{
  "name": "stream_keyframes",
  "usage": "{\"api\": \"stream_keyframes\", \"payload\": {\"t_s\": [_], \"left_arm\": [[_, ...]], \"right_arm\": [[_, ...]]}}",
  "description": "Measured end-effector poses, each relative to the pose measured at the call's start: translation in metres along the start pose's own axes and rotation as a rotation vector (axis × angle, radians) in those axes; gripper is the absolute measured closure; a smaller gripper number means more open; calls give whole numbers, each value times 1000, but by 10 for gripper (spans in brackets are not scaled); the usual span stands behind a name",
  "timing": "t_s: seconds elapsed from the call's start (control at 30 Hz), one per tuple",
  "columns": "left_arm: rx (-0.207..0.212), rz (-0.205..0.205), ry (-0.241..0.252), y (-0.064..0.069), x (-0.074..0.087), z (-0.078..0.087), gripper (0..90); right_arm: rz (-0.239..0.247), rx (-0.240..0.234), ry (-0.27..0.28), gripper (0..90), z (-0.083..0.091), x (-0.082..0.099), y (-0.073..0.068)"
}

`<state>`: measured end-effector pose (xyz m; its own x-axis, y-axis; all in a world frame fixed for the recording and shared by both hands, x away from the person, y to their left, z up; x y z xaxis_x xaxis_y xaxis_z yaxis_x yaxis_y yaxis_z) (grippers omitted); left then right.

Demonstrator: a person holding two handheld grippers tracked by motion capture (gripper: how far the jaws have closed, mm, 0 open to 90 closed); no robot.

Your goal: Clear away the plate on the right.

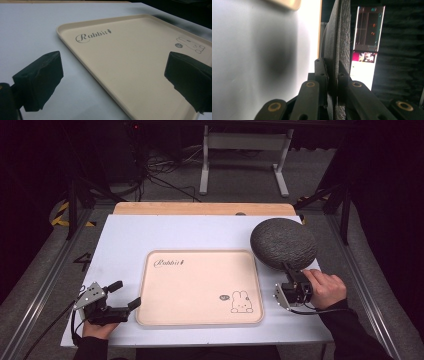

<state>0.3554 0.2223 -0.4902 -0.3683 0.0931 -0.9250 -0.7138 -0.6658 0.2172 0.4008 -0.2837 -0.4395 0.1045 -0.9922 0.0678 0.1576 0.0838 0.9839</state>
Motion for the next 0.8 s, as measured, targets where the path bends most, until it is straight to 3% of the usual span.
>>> {"api": "stream_keyframes", "payload": {"t_s": [0.3, 0.8], "left_arm": [[2, 2, 1, 0, 0, 0, 28], [4, -3, -2, 0, 0, 0, 27]], "right_arm": [[7, 25, 87, 849, 17, -24, 15], [8, 36, 226, 847, 28, -69, 23]]}}
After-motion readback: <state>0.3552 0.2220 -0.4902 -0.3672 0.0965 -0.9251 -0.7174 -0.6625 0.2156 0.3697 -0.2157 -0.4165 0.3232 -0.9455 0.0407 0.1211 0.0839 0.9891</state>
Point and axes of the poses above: each handheld gripper's, and its own axes: z roughly backward along the jaws, x roughly out of its underside, y roughly to its right, the point moved 6 cm from there along -z, roughly forward along the jaws, and after that the axes turned 5 degrees about x, right-handed, at the moved point
